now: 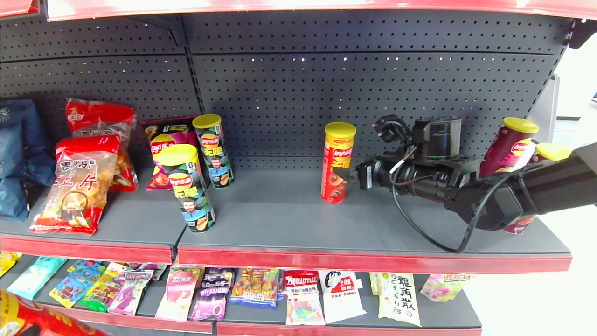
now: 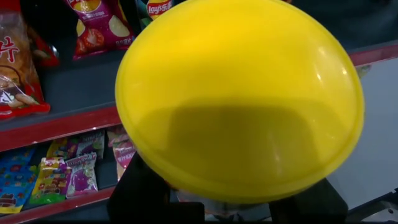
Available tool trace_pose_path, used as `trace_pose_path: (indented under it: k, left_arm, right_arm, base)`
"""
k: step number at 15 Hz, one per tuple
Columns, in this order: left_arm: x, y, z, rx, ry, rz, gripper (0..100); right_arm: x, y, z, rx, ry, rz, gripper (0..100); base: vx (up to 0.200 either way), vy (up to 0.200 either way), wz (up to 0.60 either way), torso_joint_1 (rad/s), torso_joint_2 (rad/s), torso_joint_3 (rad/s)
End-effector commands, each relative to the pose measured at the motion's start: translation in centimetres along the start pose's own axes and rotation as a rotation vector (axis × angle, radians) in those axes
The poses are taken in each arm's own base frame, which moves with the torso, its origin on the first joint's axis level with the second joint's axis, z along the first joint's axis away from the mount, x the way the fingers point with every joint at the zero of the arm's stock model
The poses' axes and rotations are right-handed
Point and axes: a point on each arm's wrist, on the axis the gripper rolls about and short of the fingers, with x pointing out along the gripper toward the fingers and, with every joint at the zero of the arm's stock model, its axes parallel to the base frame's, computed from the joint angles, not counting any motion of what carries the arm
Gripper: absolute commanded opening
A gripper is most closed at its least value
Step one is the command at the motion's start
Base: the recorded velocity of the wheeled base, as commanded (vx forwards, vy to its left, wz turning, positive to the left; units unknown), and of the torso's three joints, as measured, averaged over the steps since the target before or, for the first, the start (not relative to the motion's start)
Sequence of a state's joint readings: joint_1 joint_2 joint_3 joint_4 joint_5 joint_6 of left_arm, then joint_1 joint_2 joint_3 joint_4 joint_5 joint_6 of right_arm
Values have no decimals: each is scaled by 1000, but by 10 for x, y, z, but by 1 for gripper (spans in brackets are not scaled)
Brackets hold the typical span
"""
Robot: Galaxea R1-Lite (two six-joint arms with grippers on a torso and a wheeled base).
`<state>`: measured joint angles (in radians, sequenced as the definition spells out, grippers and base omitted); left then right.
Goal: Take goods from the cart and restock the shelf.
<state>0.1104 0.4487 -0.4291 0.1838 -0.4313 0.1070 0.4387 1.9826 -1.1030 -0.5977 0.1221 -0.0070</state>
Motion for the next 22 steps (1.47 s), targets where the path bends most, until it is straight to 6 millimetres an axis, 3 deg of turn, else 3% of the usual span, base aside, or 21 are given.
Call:
trace_pose_path:
  k: [1,11,22]
  left_arm:
    - [0,0,0,0,1,0,0]
    - [0,0,-1,0,1,0,0]
    - [0,0,-1,-2,5,0,0]
  right_arm:
    - [13,3,-1,-3,-4,5,100]
    - [44,-4,4,-4,-45,-27,100]
    - [62,-11,4,3,-65,-44,100]
  base:
    - [0,0,0,0,0,0]
    - [0,0,0,0,0,0]
    - [0,0,0,0,0,0]
